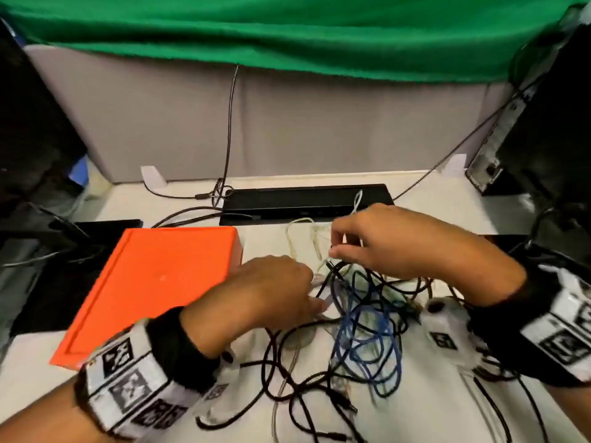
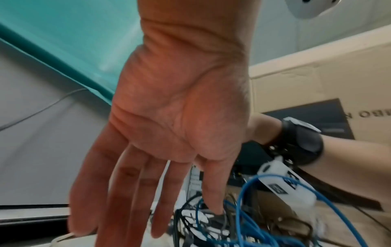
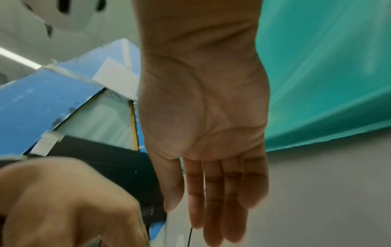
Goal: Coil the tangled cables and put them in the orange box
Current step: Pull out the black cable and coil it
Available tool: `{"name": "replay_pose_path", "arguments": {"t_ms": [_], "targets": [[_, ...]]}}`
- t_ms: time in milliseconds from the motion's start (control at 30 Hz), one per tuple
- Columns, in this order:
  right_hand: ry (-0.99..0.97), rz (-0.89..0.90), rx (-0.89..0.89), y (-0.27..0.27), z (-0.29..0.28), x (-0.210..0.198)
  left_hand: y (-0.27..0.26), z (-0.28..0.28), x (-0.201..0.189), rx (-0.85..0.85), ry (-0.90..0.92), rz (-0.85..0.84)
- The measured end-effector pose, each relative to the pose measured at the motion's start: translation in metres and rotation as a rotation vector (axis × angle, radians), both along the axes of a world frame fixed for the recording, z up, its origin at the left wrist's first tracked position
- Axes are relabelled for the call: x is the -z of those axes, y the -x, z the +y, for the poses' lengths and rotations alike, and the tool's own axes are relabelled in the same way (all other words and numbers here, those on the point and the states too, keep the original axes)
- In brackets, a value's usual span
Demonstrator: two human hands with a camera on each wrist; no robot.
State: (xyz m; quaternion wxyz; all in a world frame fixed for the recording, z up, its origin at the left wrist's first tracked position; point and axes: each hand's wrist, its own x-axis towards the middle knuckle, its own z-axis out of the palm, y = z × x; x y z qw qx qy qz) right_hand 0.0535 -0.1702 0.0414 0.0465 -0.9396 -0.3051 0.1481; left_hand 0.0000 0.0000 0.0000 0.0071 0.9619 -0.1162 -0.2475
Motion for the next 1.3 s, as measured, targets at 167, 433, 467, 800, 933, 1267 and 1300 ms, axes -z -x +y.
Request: {"name": "replay_pose_path", "arguments": {"t_ms": [167,433,467,800,933,1267,1300], "targets": [[0.082,-0.051,-0.116,0.001,0.032,0.029,-0.007,-0.009,0.032,0.194,-0.060,-0.004],[0.106,-0.007,0.007,0.023,0.042,0.044,-0.001,-0.010,0.039,0.136,0.072,-0.022],[0.090,0.001,0.018,0.026,0.040,0.046,0.002,-0.010,0.037,0.135,0.069,-0.044],[-0.446,-0.047,0.037,0.008,0.026,0.022,-0.013,0.024,0.000,-0.227,0.957,-0.233],[-0.510,-0.102,0.103,-0.004,0.009,0.000,-0.025,0.039,-0.012,-0.206,1.073,-0.261],[-0.690,-0.449,0.525,-0.038,-0.030,0.008,-0.052,0.055,-0.010,-0.024,0.483,-0.181],[-0.679,-0.450,0.523,-0.041,-0.029,0.010,-0.053,0.054,-0.012,-0.026,0.544,-0.181]]}}
